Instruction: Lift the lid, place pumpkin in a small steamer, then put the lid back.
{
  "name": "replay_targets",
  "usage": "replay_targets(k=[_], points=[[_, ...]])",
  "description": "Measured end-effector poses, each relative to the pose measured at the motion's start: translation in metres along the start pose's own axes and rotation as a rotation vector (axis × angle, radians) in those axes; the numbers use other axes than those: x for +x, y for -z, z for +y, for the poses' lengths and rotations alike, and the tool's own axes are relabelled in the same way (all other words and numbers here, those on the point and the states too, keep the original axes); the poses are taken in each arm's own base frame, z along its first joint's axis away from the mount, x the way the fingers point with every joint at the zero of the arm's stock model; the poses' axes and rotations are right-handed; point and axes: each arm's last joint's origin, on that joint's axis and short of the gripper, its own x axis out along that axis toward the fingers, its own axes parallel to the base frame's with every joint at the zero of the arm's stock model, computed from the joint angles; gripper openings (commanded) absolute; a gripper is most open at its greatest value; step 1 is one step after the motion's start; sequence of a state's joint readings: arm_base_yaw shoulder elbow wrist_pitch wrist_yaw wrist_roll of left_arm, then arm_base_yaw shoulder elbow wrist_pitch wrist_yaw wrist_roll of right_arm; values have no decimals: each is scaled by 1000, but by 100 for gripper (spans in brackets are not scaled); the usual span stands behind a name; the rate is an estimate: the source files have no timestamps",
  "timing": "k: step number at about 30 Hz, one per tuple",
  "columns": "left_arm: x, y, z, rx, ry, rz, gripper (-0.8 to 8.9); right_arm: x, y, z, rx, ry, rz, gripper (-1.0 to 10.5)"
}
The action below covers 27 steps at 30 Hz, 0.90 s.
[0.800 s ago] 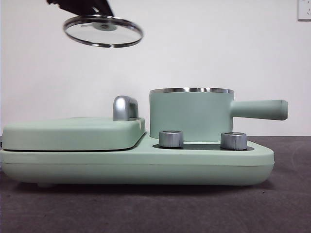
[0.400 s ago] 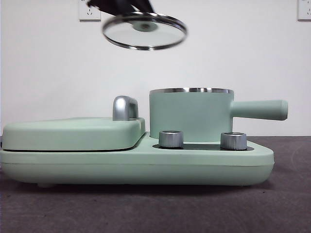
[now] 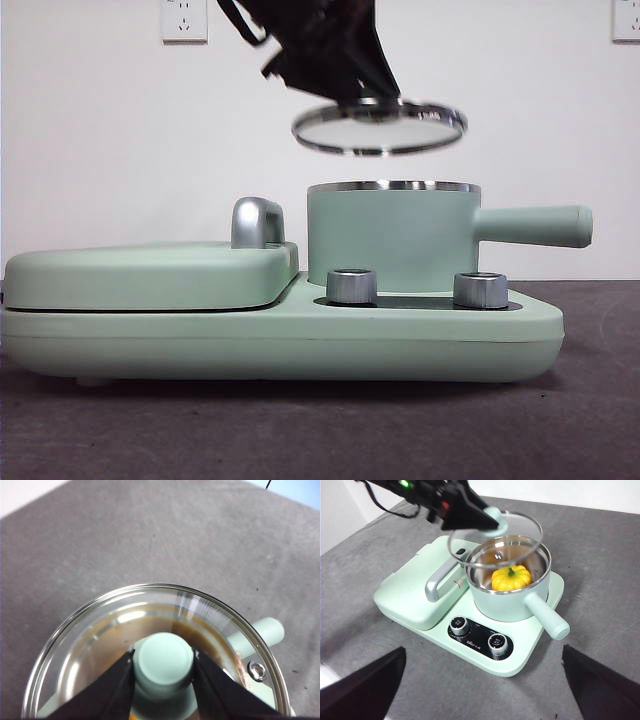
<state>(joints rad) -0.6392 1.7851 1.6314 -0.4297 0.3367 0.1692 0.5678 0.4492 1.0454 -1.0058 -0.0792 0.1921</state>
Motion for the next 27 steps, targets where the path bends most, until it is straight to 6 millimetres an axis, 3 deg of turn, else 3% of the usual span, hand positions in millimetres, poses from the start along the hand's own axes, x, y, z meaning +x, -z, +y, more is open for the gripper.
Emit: replay_targets(k=[14, 27], points=[[35, 17, 7, -12, 13, 44, 113, 0, 0, 0, 18, 0, 0, 496], [36, 17, 6, -9, 14, 46, 113, 0, 0, 0, 34, 0, 0, 496]])
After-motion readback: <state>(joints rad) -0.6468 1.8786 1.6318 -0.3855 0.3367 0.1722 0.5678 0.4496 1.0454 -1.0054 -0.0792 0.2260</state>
